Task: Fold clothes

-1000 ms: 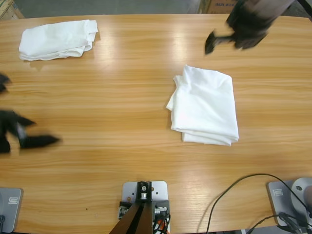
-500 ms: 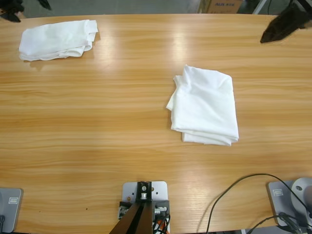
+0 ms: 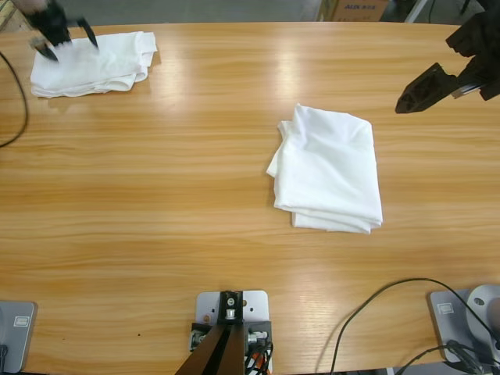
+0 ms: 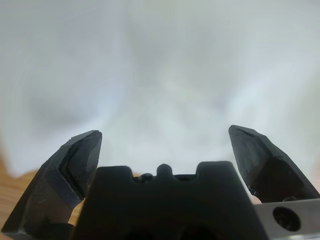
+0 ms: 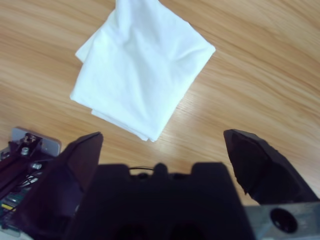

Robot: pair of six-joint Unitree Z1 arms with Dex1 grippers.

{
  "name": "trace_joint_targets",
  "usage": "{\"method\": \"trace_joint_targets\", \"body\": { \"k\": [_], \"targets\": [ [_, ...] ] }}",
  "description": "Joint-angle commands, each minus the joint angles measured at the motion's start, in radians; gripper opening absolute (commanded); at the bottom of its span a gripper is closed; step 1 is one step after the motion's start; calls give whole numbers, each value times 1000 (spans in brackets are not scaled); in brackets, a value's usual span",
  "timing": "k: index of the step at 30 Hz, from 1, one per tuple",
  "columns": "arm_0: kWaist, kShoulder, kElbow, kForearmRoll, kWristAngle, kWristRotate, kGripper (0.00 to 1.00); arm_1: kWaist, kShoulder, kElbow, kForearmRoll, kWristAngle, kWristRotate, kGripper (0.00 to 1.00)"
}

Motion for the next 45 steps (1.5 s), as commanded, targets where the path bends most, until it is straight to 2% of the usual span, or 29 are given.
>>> {"method": "trace_joint_targets", "body": {
  "k": [1,3,5,12,15,17,22,31,33,36,38,45],
  "targets": [
    [10,179,-387,35,10,63,1000,-11,0,92,-65,35,-5,1000],
    [12,205,-473,31,-27,73,1000,-12,0,106,-78,47,-4,1000],
    [10,215,-510,30,-67,159,1000,-12,5,112,-92,51,-4,1000],
    [-28,216,-503,183,-137,328,1000,-24,9,119,-107,57,0,1000],
    [-92,160,-480,187,-152,375,1000,-28,-7,134,-110,55,2,1000],
    [-147,115,-438,187,-156,389,1000,-29,-18,141,-113,53,4,1000],
    [-272,18,-199,184,-174,465,1000,-44,-58,150,-109,44,5,1000],
    [-344,-31,-108,176,-195,536,996,-62,-159,213,-107,38,4,1000],
    [-341,-26,-125,163,-181,541,996,-62,-177,221,-106,39,4,1000],
    [-300,-3,-285,155,-155,551,1000,-62,-197,249,-103,47,5,1000],
    [-271,39,-345,154,-151,545,999,-62,-206,265,-102,51,5,1000],
    [-264,148,-426,158,-138,544,1000,-62,-214,273,-96,45,5,1000]
  ]
}}
